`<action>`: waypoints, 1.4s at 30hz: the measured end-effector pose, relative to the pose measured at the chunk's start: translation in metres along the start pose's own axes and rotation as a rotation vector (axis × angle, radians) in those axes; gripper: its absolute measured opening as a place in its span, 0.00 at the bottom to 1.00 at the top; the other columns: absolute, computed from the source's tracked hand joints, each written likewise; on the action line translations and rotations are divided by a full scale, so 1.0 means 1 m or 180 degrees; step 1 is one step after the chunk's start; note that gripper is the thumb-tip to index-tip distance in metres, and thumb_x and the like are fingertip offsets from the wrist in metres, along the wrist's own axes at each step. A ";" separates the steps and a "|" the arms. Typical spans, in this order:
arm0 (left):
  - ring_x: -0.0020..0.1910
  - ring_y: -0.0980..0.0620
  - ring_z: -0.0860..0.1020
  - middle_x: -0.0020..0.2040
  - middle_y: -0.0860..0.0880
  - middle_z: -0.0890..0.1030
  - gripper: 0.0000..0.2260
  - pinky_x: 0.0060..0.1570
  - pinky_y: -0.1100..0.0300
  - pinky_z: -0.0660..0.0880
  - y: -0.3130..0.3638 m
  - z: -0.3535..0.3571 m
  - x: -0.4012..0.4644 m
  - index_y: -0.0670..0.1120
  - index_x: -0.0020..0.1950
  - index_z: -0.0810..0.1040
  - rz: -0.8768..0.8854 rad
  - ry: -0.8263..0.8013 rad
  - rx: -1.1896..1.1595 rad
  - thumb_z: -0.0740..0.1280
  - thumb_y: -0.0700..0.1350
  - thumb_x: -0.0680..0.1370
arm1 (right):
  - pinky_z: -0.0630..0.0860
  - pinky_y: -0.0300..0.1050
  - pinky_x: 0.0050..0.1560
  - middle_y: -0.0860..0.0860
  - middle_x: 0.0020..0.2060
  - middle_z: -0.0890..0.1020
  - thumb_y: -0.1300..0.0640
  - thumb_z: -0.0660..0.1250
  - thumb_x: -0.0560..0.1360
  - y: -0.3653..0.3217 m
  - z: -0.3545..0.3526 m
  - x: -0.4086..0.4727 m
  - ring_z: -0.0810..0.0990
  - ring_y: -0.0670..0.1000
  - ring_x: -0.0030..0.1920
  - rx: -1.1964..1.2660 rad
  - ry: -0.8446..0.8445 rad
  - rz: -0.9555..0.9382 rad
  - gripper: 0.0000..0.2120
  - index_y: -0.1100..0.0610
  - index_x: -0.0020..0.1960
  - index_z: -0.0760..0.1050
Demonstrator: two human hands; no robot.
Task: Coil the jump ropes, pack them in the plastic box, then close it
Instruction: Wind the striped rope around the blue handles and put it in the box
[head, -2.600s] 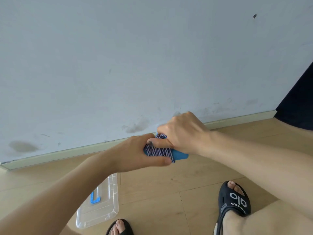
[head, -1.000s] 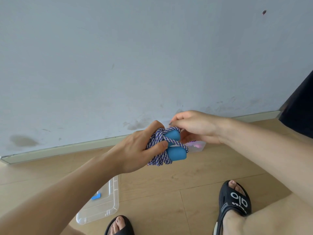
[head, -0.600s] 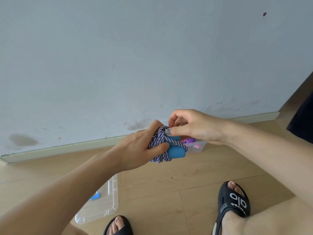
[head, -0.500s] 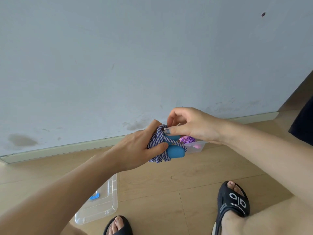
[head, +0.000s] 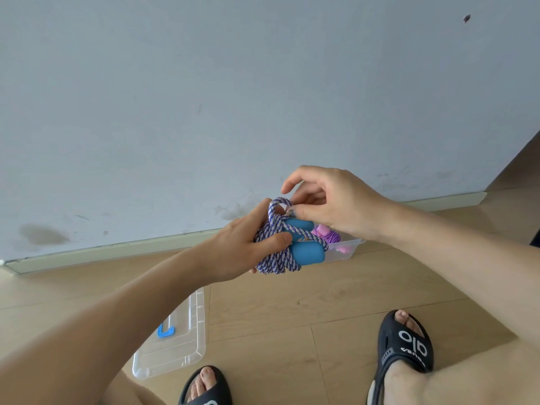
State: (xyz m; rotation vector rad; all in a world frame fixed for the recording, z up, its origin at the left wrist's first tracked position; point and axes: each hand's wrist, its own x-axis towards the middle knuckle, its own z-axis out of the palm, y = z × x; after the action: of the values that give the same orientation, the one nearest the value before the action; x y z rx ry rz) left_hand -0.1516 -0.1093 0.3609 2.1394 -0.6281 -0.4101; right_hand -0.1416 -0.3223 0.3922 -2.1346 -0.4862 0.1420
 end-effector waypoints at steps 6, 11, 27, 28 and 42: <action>0.53 0.60 0.79 0.54 0.58 0.81 0.12 0.52 0.65 0.76 -0.004 0.002 0.001 0.59 0.64 0.72 0.0036 -0.0080 -0.0047 0.65 0.52 0.81 | 0.79 0.42 0.50 0.49 0.48 0.86 0.64 0.70 0.75 0.006 -0.008 0.002 0.85 0.50 0.49 0.0034 -0.0380 0.0341 0.11 0.53 0.55 0.78; 0.56 0.55 0.79 0.55 0.56 0.81 0.12 0.58 0.50 0.77 -0.006 0.001 0.004 0.59 0.63 0.72 -0.0023 -0.0032 -0.0234 0.66 0.52 0.80 | 0.78 0.46 0.49 0.49 0.45 0.87 0.60 0.70 0.75 0.005 -0.007 0.007 0.84 0.52 0.46 -0.0079 -0.0167 0.0313 0.07 0.52 0.52 0.77; 0.56 0.54 0.79 0.56 0.52 0.81 0.08 0.58 0.56 0.76 -0.005 0.004 0.010 0.51 0.61 0.77 -0.0095 -0.0436 -0.0103 0.64 0.48 0.83 | 0.80 0.51 0.55 0.53 0.47 0.86 0.66 0.71 0.75 0.003 0.006 0.008 0.84 0.53 0.49 0.0873 -0.0274 0.0281 0.10 0.57 0.54 0.79; 0.55 0.57 0.79 0.55 0.55 0.82 0.07 0.57 0.58 0.76 -0.006 0.005 0.009 0.52 0.60 0.77 -0.0120 -0.0461 -0.0080 0.63 0.48 0.83 | 0.79 0.54 0.58 0.54 0.49 0.85 0.64 0.71 0.75 0.004 0.006 0.007 0.84 0.54 0.52 0.0811 -0.0414 0.0272 0.10 0.55 0.55 0.80; 0.53 0.50 0.79 0.49 0.60 0.82 0.14 0.56 0.48 0.77 0.000 -0.004 0.008 0.53 0.61 0.66 -0.0229 -0.0259 -0.0038 0.67 0.53 0.80 | 0.79 0.55 0.51 0.52 0.40 0.85 0.56 0.72 0.74 0.001 0.002 0.009 0.83 0.53 0.42 -0.0076 0.0374 0.0238 0.02 0.53 0.44 0.80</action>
State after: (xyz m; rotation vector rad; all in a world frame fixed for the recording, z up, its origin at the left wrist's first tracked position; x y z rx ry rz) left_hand -0.1430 -0.1116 0.3622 2.1472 -0.5940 -0.5414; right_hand -0.1338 -0.3178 0.3912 -2.1712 -0.3413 0.0526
